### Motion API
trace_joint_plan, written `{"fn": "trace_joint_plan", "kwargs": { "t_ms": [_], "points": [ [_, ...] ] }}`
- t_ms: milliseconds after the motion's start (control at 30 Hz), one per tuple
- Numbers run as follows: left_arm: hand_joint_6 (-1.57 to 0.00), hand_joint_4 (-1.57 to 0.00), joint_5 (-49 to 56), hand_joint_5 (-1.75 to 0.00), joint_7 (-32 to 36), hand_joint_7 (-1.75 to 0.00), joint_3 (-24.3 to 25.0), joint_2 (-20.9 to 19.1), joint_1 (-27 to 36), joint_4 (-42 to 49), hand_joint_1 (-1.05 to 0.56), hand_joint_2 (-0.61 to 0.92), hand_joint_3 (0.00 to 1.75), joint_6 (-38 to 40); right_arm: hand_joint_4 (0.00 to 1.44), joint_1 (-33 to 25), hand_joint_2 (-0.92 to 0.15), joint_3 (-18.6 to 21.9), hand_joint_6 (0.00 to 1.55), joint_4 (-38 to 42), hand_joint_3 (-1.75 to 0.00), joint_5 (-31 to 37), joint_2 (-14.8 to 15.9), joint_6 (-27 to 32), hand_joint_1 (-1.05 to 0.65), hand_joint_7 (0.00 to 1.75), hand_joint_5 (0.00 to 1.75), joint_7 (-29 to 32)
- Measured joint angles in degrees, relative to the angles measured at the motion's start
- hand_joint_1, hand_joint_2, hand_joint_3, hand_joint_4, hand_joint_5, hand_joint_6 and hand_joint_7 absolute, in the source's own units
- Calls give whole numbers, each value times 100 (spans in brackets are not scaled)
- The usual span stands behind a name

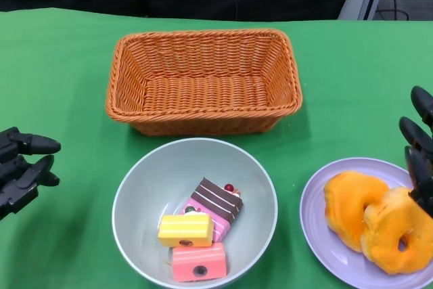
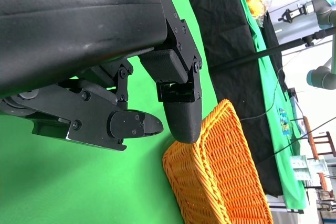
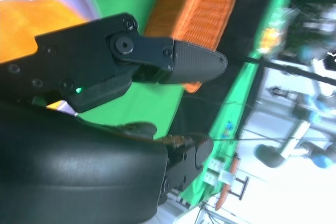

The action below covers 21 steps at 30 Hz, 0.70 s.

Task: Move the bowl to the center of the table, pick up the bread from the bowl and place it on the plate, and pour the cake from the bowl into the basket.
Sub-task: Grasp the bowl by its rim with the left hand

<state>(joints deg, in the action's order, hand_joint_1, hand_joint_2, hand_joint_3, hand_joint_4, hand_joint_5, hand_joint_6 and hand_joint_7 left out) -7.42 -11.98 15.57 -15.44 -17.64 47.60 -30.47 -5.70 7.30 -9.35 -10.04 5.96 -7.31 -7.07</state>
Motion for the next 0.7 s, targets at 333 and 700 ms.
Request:
{"fn": "trace_joint_plan", "kwargs": {
  "t_ms": [333,700],
  "points": [
    [-88,-81,5,-125,0,-85,0,-13,-14,70,-4,92,37,-56,48,48,-92,125,69,-259,-16,-2604,-551,1158,-62,7,78,-709],
    [-88,-82,9,-126,-75,-86,-8,-39,-14,71,-4,92,36,-225,64,-67,-88,87,66,-379,-40,-2482,-529,1321,-24,92,140,-882]
  ]
}}
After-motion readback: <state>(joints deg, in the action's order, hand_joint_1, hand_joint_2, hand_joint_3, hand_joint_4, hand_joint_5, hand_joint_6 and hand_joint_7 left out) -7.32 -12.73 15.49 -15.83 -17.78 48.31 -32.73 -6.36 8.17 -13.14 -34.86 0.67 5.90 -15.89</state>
